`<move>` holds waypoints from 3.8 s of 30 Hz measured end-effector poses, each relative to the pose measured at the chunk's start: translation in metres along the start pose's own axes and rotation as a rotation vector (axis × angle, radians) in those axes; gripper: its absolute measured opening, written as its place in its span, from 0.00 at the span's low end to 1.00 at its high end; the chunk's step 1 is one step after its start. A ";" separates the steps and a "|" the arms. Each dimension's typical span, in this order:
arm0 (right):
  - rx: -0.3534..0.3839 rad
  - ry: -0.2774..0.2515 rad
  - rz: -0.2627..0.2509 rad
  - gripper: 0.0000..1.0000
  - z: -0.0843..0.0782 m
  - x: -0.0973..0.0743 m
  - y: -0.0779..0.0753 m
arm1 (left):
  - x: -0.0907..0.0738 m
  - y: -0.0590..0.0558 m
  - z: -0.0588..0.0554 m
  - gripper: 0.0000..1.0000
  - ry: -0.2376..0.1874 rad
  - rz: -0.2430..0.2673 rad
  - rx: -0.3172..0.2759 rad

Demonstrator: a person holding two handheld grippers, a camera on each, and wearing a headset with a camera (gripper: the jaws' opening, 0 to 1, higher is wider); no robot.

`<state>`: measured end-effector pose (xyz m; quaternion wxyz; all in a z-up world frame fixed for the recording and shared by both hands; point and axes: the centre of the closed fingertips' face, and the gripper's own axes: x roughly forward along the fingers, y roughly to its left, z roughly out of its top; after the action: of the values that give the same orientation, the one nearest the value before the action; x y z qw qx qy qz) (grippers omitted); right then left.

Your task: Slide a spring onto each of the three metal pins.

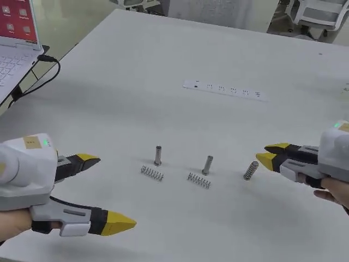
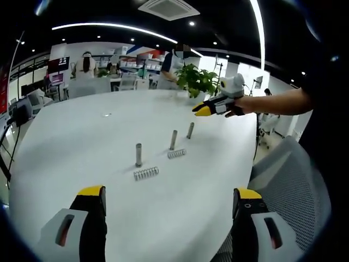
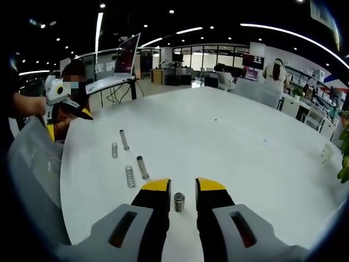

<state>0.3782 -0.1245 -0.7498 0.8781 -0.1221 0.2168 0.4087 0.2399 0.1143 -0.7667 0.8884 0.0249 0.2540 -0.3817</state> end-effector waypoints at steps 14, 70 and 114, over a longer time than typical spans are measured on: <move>-0.012 -0.029 -0.003 0.18 0.000 -0.015 0.006 | 0.003 0.000 0.001 0.94 0.002 -0.008 0.007; -0.070 0.014 0.226 0.16 -0.010 0.040 0.106 | 0.005 -0.004 -0.006 0.93 0.017 -0.024 0.010; -0.107 0.200 0.273 0.10 -0.062 0.089 0.108 | 0.005 -0.005 -0.009 0.92 0.030 -0.032 0.004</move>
<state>0.3285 -0.0215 -0.8508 0.7809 -0.1780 0.2956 0.5208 0.2352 0.1091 -0.7763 0.8782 0.0284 0.2669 -0.3960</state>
